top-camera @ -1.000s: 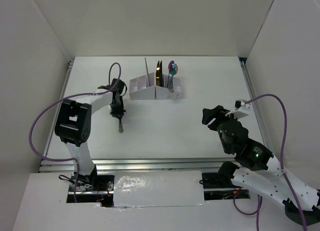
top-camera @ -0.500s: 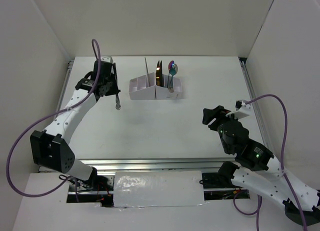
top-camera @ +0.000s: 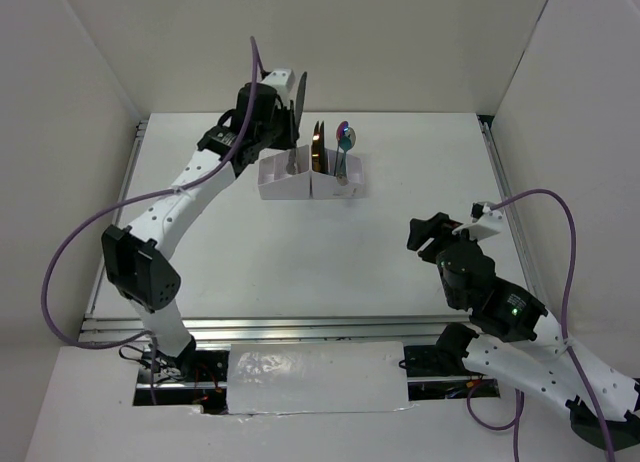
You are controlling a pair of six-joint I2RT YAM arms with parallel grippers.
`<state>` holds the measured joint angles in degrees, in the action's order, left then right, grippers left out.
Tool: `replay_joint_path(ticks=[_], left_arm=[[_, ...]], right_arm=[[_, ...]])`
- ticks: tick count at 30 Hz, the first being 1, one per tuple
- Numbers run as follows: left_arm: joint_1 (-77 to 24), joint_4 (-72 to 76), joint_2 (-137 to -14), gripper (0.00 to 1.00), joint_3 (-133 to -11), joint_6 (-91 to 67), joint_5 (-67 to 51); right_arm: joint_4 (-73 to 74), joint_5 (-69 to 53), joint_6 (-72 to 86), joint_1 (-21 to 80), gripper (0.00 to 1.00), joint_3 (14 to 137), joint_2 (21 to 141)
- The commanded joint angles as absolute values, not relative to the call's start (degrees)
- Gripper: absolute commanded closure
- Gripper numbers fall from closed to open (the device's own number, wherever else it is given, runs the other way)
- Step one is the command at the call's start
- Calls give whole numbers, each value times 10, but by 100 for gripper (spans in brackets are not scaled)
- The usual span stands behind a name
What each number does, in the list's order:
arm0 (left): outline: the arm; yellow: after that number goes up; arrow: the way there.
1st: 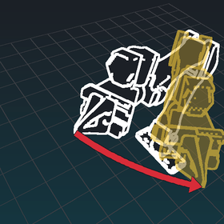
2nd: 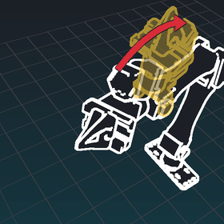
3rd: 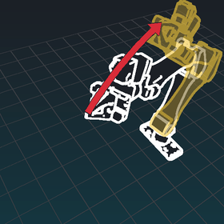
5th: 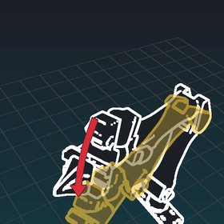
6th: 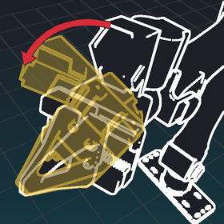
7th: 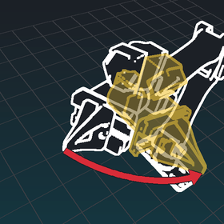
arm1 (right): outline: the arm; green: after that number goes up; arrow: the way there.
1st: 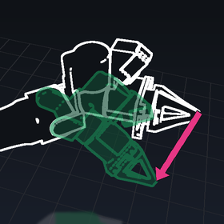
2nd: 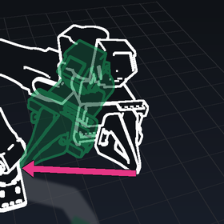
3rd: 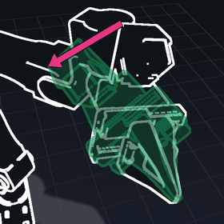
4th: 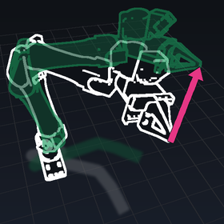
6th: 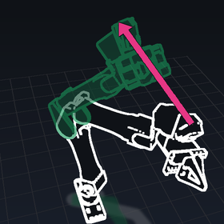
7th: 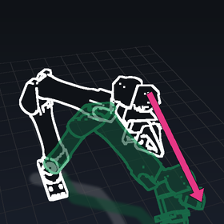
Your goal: Sort the eating utensils into containers
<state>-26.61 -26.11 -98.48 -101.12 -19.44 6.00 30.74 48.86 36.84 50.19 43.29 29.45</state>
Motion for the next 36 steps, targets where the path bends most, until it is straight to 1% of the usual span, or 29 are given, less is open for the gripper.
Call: replay_joint_path(ticks=[1,4,7,10,16,20,27,32,34,36], left_arm=[[-269,-172,-1017,100,-1065,-160,28],[-271,-105,-1043,100,-1074,-151,4],[-272,-12,-1060,100,-1050,-155,-31],[-271,66,-1076,100,-1024,-159,-35],[-271,145,-1121,100,-1015,-147,-45],[-271,209,-1143,100,-975,-156,-35],[-271,271,-1148,100,-917,-157,-40],[-271,282,-1146,100,-889,-157,-36],[-271,280,-1143,95,-882,-159,-41],[-271,286,-1140,92,-870,-166,-40]], right_arm=[[323,519,380,509,34,454,294],[323,523,380,509,34,455,302],[320,525,380,509,33,455,309],[323,529,388,510,33,455,320],[342,544,401,511,33,453,327],[345,550,402,512,32,444,331],[338,551,402,512,31,441,347],[333,548,398,512,31,439,349],[331,547,396,511,31,439,348],[330,546,391,512,31,437,346]])
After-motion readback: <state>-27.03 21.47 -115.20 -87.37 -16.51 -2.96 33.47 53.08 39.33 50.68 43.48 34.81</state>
